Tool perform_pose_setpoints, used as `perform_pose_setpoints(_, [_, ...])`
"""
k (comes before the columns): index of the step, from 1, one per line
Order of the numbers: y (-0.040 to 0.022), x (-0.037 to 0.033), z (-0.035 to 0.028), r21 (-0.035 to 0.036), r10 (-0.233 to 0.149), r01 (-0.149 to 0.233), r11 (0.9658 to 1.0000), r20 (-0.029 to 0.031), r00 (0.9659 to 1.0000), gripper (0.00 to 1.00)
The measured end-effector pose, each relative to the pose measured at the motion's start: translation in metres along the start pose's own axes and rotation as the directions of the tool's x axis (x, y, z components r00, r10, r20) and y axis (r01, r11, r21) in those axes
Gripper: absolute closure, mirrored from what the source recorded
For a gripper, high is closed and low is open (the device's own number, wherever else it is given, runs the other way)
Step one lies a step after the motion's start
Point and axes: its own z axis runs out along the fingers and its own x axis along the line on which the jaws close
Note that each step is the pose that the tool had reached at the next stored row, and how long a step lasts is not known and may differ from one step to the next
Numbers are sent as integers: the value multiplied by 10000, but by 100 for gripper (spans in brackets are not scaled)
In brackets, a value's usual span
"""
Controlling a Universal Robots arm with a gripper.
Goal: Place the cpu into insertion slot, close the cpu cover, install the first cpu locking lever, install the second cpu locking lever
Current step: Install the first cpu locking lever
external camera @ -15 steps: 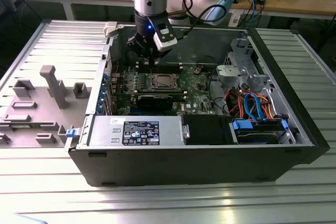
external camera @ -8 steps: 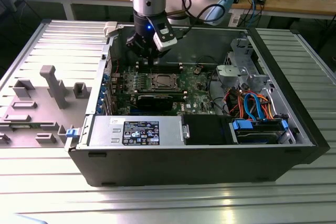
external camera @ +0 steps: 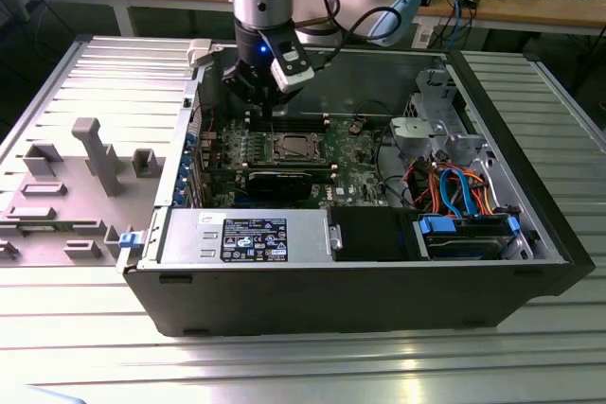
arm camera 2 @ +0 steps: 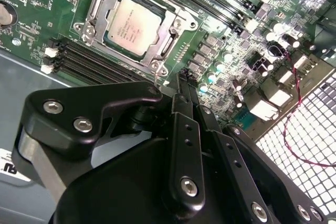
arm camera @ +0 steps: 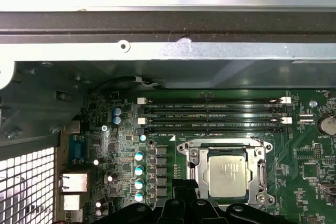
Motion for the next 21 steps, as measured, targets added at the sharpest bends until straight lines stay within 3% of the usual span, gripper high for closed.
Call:
perform_pose_setpoints(15, [0, 16, 0, 0, -7, 7, 10000, 0, 10000, 89])
perform_pose_setpoints(21, [10, 94, 1, -7, -37, 37, 10000, -3, 10000, 89])
